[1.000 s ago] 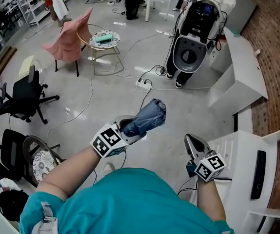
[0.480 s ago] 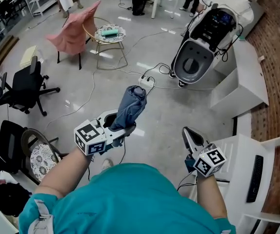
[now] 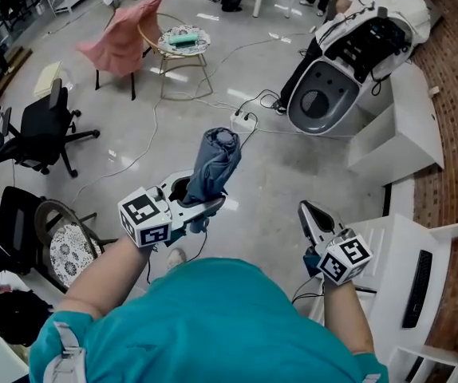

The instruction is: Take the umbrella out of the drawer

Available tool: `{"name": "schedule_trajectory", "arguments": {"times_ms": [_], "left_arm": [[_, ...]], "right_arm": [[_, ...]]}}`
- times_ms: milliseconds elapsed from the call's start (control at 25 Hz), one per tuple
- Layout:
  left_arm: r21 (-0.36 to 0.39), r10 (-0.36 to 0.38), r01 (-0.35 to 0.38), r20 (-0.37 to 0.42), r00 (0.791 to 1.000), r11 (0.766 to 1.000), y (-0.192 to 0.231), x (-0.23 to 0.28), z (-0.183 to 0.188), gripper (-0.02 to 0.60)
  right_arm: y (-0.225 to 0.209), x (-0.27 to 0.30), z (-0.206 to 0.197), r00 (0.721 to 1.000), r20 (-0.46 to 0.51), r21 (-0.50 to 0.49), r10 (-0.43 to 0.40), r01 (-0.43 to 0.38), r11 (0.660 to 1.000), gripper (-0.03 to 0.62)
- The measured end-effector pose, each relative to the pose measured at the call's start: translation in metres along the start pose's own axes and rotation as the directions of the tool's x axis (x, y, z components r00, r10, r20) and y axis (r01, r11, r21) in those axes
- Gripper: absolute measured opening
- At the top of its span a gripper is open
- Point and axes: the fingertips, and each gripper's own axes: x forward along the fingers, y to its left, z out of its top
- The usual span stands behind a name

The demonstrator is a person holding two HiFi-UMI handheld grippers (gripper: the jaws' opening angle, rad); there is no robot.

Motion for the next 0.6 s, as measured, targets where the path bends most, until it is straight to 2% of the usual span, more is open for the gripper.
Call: {"name": "schedule_trajectory", "arguments": {"times_ms": [600], "left_arm": [[0.000,-0.024,0.024,0.000,1.000,1.000,-0.0105,0.0076,0.0032,0.264]], "right_arm": [[-0.0004,-0.0039,-0.0006,1.000,-0.006,-0.005,0.002,-0.003,1.000,0.021]]}}
